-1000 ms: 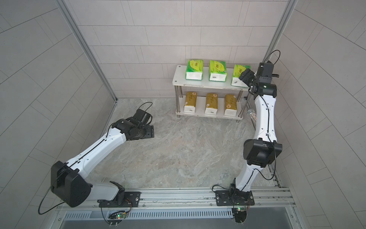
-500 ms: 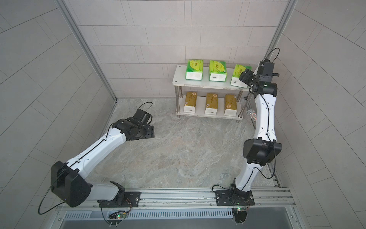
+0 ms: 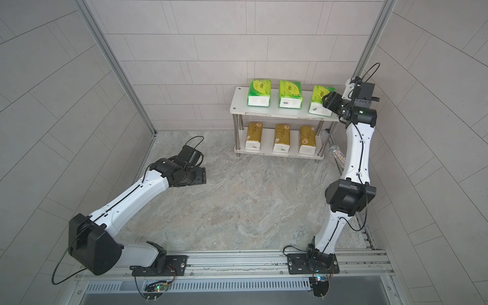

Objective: Place the tissue boxes on the shelf by color
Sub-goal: Place a box of tissues on the shelf.

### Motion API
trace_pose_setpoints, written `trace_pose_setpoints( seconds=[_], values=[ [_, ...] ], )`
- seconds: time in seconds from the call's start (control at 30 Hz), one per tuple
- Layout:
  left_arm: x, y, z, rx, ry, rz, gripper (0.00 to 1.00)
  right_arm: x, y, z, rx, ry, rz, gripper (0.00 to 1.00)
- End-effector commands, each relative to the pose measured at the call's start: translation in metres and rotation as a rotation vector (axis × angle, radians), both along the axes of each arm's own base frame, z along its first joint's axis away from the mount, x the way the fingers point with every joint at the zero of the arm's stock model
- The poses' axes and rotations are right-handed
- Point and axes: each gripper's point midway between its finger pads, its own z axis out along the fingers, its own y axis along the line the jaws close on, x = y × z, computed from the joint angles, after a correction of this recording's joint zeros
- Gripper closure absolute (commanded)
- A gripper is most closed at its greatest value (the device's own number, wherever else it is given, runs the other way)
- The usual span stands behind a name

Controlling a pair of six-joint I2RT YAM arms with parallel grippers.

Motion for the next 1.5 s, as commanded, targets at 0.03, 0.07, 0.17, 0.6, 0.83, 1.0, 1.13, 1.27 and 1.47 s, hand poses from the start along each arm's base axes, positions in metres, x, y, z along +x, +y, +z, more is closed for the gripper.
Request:
trace_pose_setpoints(
  seconds=[0.03, 0.07, 0.17, 0.6, 0.83, 1.0, 1.13, 1.27, 1.47],
  values=[
    [0.003, 0.001, 0.001, 0.004, 0.010, 0.011, 0.20, 0.000, -0.008, -0.053, 0.067, 0.154, 0.032, 0.27],
    [0.003, 0.000, 0.001, 0.004, 0.010, 0.011, 0.20, 0.001, -0.010, -0.054, 0.082, 0.148, 0.040, 0.28],
    [0.003, 0.000, -0.002, 0.008, 0.017, 0.011, 0.20, 0.002, -0.010, -0.055, 0.087, 0.141, 0.063, 0.30],
    [0.005, -0.001, -0.005, 0.022, 0.039, 0.004, 0.20, 0.016, -0.016, -0.063, 0.093, 0.111, 0.107, 0.37],
    [0.008, -0.001, -0.009, 0.030, 0.051, 0.003, 0.20, 0.024, -0.021, -0.068, 0.081, 0.101, 0.105, 0.38],
    [0.012, -0.004, -0.009, 0.031, 0.053, 0.001, 0.20, 0.028, -0.025, -0.068, 0.067, 0.092, 0.093, 0.38],
    [0.015, -0.005, -0.010, 0.033, 0.056, 0.000, 0.20, 0.030, -0.028, -0.067, 0.052, 0.091, 0.093, 0.37],
    [0.017, -0.007, -0.012, 0.033, 0.064, -0.004, 0.20, 0.032, -0.030, -0.069, 0.042, 0.092, 0.087, 0.37],
    [0.019, -0.008, -0.015, 0.035, 0.070, -0.007, 0.20, 0.034, -0.030, -0.070, 0.041, 0.089, 0.092, 0.37]
  ],
)
